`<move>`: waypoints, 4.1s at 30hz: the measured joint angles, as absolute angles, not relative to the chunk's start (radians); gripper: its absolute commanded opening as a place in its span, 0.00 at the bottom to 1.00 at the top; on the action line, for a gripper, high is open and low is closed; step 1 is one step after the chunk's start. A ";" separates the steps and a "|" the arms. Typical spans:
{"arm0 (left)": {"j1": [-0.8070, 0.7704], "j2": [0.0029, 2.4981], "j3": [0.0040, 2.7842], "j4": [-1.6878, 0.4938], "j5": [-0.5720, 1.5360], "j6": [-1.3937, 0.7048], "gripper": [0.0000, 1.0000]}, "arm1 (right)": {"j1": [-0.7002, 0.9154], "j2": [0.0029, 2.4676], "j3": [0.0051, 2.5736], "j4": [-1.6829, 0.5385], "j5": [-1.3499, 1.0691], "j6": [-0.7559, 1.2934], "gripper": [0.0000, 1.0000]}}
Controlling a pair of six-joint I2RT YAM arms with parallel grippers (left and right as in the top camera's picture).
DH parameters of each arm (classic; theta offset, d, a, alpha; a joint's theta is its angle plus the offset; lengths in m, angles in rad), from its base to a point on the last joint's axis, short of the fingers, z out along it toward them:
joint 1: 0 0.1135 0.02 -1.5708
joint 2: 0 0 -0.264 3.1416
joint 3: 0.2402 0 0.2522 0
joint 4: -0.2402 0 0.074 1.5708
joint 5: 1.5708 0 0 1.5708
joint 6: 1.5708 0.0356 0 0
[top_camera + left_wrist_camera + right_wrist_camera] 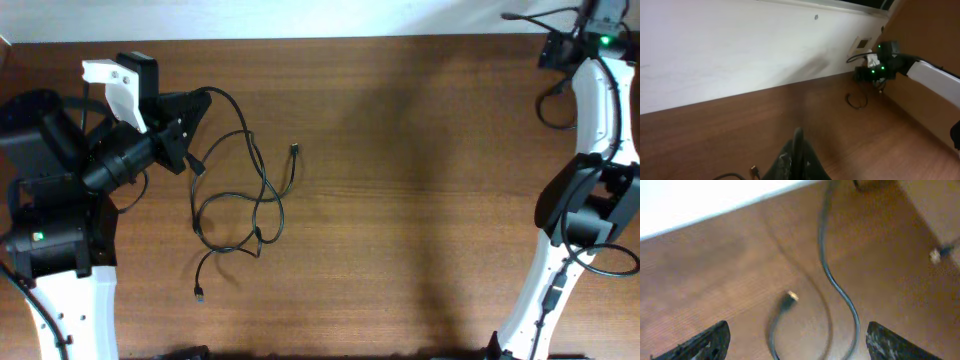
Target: Untangle cables
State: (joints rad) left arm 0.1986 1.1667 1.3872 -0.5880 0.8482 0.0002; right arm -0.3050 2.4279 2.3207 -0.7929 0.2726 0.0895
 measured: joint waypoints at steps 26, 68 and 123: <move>0.198 1.167 1.387 -0.610 0.818 0.001 0.01 | -0.399 2.432 2.001 -0.657 0.265 0.263 0.83; 0.199 1.167 1.387 -0.641 0.810 0.019 0.00 | -0.142 2.050 2.083 -0.704 0.470 0.105 0.87; 0.198 1.116 1.387 -0.665 0.802 0.042 0.02 | -0.627 2.495 2.080 -0.334 0.231 0.362 0.94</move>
